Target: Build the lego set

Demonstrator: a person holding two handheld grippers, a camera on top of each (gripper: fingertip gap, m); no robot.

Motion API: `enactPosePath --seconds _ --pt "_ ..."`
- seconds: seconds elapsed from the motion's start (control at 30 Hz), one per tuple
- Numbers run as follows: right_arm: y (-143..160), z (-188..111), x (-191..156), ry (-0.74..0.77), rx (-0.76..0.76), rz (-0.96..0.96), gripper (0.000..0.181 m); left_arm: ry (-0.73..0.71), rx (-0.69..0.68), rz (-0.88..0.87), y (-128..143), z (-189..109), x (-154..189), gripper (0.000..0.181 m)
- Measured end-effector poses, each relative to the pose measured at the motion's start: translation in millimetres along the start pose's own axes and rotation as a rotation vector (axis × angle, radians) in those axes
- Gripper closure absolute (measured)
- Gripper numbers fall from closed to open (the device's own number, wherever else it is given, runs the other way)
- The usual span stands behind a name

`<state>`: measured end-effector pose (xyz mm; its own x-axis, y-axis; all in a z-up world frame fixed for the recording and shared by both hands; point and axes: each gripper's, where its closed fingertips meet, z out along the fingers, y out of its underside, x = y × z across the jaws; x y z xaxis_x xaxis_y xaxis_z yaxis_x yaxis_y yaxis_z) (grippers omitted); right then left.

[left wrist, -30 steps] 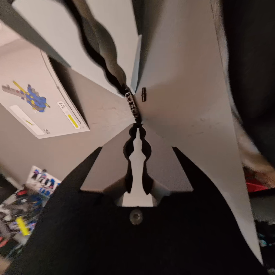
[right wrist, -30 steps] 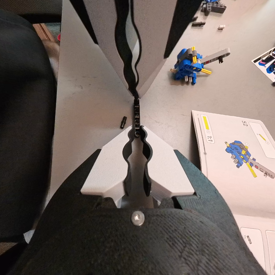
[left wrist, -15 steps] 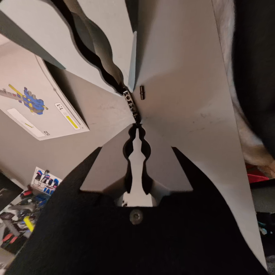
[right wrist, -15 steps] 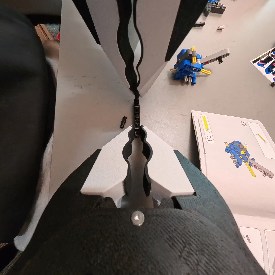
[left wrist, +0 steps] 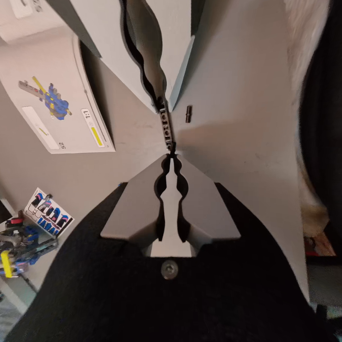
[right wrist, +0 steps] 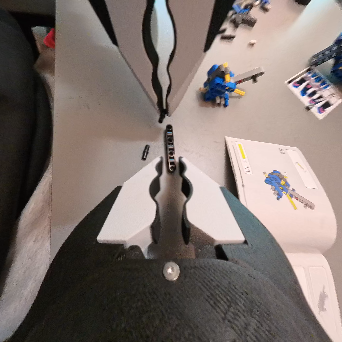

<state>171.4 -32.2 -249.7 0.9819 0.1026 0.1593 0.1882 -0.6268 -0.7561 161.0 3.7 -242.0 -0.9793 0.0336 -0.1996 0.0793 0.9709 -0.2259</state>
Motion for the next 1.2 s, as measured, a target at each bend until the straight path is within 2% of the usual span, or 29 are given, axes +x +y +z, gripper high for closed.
enactPosePath --seconds 0.03,0.1,0.13,0.23,0.27,0.33,0.63,0.73,0.87,1.0,1.2 --pt "-6 -3 0 0.019 0.032 0.0 0.159 -0.011 0.025 -0.02 -3 -4 1 0.181" --pt "-31 -13 -9 0.016 0.161 -0.035 0.165 -0.043 0.052 -0.074 -5 -11 -1 0.181" --pt "-42 -16 -10 0.062 0.21 -0.076 0.165 -0.04 0.07 -0.112 -7 -14 1 0.181" --pt "-57 -14 -11 0.187 0.216 -0.219 0.159 -0.026 0.155 -0.202 -16 -20 5 0.181" --pt "-62 -13 -10 0.219 0.213 -0.247 0.165 -0.026 0.164 -0.209 -17 -21 6 0.181" --pt "-62 -9 -12 0.219 0.171 -0.274 0.177 -0.071 0.163 -0.214 -14 -24 2 0.181" --pt "-64 -9 -12 0.243 0.168 -0.279 0.178 -0.131 0.251 -0.199 -16 -33 2 0.181" --pt "-71 -20 -8 0.252 0.275 -0.246 0.178 -0.18 0.388 -0.198 -23 -43 -3 0.181" --pt "-88 -40 -13 0.203 0.483 -0.193 0.178 -0.16 0.672 -0.252 -38 -67 1 0.181" --pt "-102 -54 -20 0.152 0.618 -0.164 0.178 -0.122 0.873 -0.302 -47 -87 7 0.181" --pt "-107 -58 -22 0.156 0.648 -0.17 0.178 -0.112 0.979 -0.327 -52 -100 9 0.177"
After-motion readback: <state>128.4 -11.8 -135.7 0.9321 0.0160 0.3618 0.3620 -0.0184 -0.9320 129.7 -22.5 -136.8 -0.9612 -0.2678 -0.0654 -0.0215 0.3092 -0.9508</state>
